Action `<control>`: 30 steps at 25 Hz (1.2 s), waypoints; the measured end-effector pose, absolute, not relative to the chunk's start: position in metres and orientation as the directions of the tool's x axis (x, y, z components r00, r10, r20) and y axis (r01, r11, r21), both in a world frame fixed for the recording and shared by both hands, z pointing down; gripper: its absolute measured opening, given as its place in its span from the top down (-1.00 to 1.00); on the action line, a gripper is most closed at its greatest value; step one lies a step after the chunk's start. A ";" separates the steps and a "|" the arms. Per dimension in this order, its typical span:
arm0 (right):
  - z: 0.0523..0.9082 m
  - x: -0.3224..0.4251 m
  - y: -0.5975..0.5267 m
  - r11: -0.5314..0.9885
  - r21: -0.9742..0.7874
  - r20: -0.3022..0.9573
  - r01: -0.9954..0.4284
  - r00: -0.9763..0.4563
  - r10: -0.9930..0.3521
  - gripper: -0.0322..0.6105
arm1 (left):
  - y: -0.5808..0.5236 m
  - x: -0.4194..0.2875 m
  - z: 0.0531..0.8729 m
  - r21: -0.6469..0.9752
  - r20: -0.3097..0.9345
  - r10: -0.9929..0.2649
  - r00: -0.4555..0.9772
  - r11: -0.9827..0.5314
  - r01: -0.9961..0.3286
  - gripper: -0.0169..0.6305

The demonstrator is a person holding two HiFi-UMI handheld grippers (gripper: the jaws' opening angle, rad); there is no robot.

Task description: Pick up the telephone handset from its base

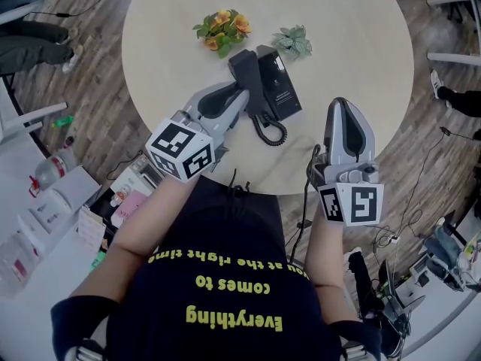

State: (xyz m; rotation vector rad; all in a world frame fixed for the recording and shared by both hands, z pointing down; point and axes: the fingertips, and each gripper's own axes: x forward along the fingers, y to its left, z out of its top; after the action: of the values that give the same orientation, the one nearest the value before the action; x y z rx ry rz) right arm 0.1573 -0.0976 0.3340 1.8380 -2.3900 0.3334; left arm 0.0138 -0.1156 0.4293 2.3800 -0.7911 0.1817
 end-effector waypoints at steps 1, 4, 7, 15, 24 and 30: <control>0.330 0.157 -0.096 0.243 -0.103 0.213 -0.965 -0.260 -0.942 0.86 | -0.117 0.011 0.421 0.510 0.294 -0.504 0.812 -0.635 -0.579 0.73; 0.319 0.156 -0.093 0.240 -0.086 0.194 -0.967 -0.252 -0.948 0.86 | -0.122 0.004 0.397 0.493 0.250 -0.528 0.812 -0.652 -0.576 0.73; 0.307 0.157 -0.089 0.235 -0.068 0.171 -0.970 -0.243 -0.955 0.86 | -0.126 -0.004 0.375 0.462 0.212 -0.547 0.810 -0.674 -0.576 0.73; 0.270 0.156 -0.079 0.221 -0.022 0.104 -0.975 -0.222 -0.970 0.86 | -0.135 -0.036 0.315 0.404 0.113 -0.609 0.785 -0.694 -0.596 0.73; 0.218 0.157 -0.068 0.203 0.029 0.006 -0.979 -0.203 -0.979 0.86 | -0.137 -0.067 0.248 0.321 0.012 -0.662 0.749 -0.707 -0.630 0.73; 0.192 0.157 -0.063 0.182 0.045 -0.055 -0.982 -0.184 -0.981 0.87 | -0.132 -0.083 0.212 0.256 -0.050 -0.697 0.715 -0.701 -0.666 0.73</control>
State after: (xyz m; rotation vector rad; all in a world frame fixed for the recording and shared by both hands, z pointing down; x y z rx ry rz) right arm 0.1570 -0.0634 0.1923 2.0153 -2.4249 -0.1107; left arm -0.0828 -0.1318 0.2120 2.7020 -1.0889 -0.2105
